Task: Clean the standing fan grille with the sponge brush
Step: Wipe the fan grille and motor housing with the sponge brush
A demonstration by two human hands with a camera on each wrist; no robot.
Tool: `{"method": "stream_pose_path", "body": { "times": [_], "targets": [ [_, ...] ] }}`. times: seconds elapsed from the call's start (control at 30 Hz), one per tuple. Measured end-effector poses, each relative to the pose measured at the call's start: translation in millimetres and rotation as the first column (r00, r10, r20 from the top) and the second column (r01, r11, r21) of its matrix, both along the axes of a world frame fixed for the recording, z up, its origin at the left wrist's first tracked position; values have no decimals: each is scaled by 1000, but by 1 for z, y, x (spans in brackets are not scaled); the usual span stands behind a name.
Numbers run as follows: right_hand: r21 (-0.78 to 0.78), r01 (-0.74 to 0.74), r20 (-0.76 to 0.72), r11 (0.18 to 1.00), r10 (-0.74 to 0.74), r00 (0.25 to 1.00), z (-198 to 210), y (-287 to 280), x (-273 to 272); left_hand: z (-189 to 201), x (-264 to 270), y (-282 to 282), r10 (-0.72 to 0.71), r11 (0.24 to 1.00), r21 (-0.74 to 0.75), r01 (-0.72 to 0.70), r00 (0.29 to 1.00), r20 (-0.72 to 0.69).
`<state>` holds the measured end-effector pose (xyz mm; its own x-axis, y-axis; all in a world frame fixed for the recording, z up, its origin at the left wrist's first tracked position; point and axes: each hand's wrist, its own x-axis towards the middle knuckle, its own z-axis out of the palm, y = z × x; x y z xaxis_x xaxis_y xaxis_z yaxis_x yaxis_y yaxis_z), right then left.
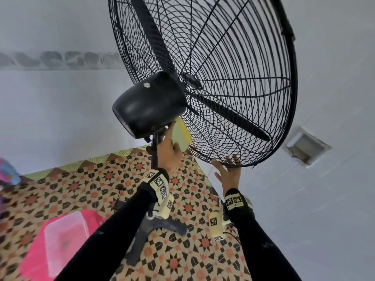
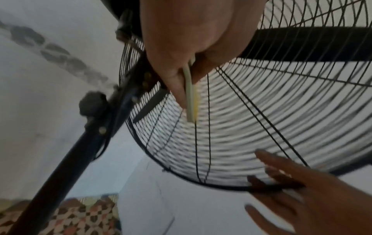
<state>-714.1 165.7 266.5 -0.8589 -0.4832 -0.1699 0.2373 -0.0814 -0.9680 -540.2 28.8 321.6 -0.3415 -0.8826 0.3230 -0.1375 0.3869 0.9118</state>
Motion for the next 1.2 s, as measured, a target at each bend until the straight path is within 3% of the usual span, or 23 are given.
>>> {"method": "stream_pose_path", "body": {
  "times": [0.07,0.2,0.23,0.33,0.4,0.57,0.77,0.93,1.1,1.2],
  "targets": [
    [-2,6,3,1000,-6,1000,0,0,2,-3,-4,10,-32,999,-8,32,999,33],
    [7,1,13,1000,-2,1000,2,2,-1,-21,-8,20,-257,965,100,243,953,163],
    [10,-3,6,1000,3,1000,2,3,0,-22,-6,19,-245,967,101,232,959,142],
    [20,-1,-3,1000,1,1000,3,2,3,-21,-5,14,-21,998,60,20,1000,23],
    [4,12,3,1000,-12,1000,4,0,5,-27,-11,19,25,998,54,-26,999,22],
    [0,7,-2,1000,-7,1000,2,3,5,-70,-24,41,-352,932,166,322,914,203],
    [23,-5,-21,1000,6,1000,1,2,3,-55,-25,36,-65,985,160,63,998,7],
    [25,-9,-32,1000,10,999,0,4,4,-86,-31,47,-287,948,182,259,946,149],
    [33,-19,-44,999,20,999,-3,4,2,-74,-25,31,-131,983,134,128,991,11],
    [62,2,-63,998,2,998,-9,1,1,-94,-38,43,-104,970,219,104,994,-10]
  ]
}}
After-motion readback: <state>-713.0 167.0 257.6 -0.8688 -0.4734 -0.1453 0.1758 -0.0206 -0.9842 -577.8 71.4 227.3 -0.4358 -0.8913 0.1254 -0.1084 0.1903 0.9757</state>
